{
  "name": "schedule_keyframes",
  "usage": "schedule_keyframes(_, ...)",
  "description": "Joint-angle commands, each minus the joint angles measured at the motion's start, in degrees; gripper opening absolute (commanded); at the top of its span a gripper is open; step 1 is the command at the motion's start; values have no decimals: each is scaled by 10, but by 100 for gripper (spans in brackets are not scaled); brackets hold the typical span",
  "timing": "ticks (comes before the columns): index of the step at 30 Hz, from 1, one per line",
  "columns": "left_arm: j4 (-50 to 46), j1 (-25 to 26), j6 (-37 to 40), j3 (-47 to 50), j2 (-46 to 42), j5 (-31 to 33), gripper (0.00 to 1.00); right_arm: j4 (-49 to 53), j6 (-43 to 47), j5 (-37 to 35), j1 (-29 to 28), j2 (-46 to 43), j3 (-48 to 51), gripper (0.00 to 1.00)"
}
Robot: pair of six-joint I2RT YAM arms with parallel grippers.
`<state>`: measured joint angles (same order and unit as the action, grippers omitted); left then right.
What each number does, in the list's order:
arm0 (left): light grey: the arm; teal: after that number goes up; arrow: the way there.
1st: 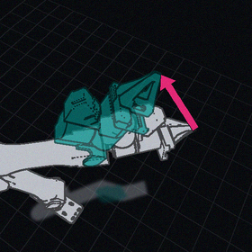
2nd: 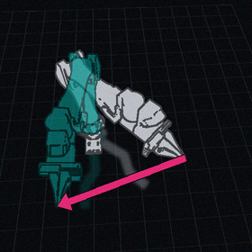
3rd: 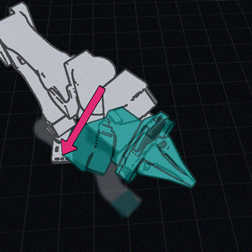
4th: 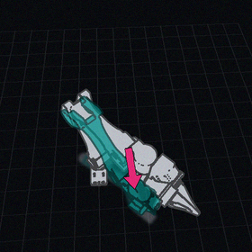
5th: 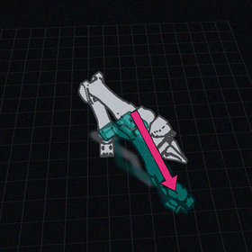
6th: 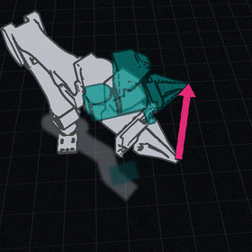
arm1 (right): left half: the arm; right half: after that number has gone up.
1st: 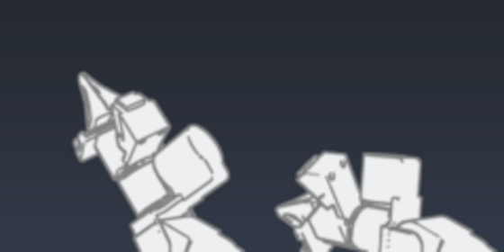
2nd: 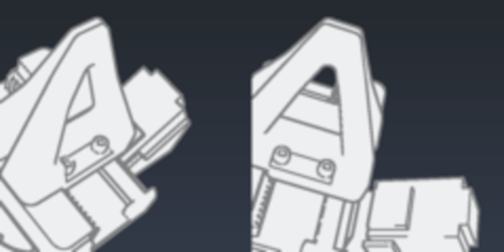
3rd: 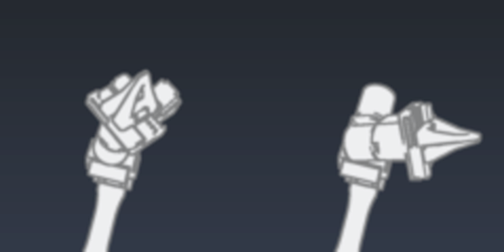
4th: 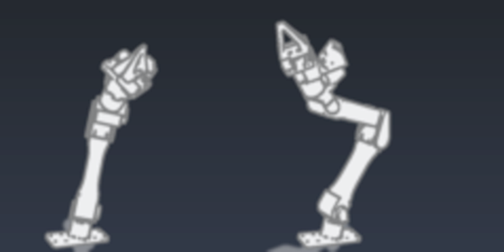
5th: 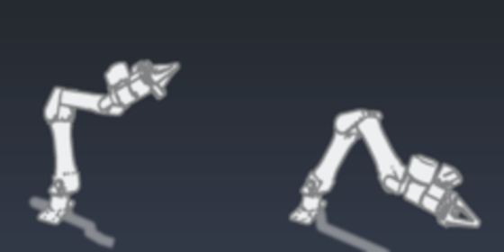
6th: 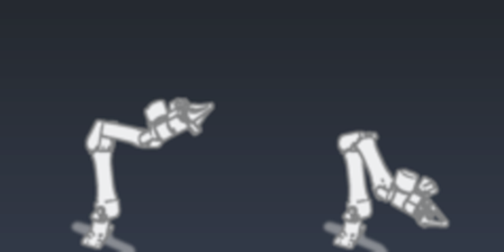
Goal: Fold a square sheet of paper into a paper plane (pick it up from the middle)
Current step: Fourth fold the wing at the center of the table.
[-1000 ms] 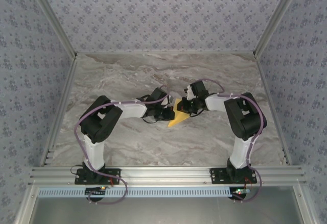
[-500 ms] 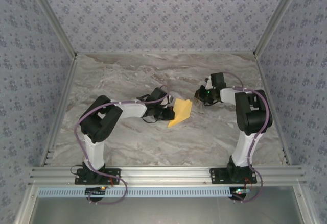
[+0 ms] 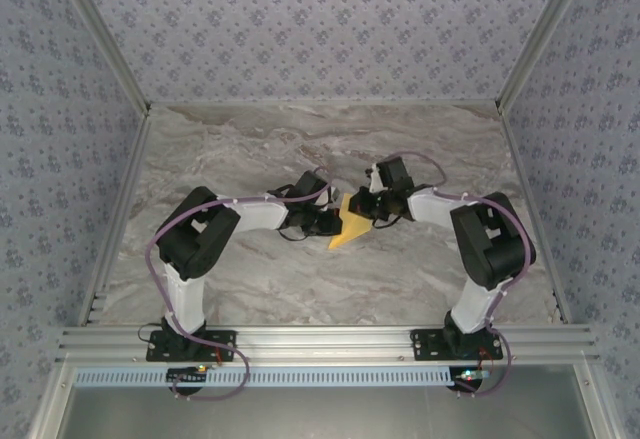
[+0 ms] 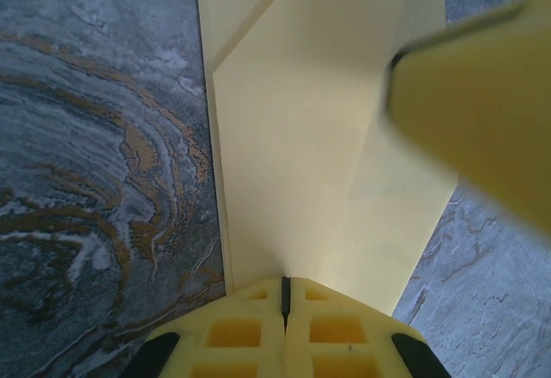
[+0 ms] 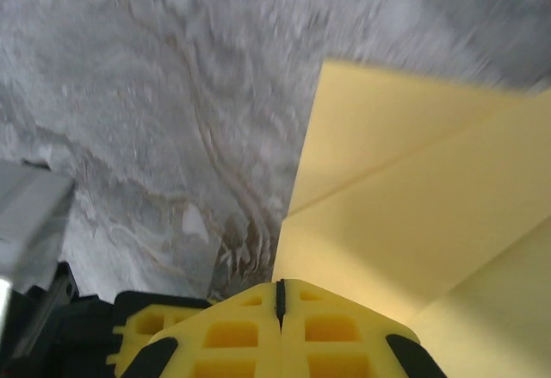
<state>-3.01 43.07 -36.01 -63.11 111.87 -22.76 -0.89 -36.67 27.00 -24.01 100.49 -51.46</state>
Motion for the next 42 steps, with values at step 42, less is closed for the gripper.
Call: schedule_keyframes(42,-58,12,-116,1,-22,-53,19,45,-18,-46,-5,77,17,0)
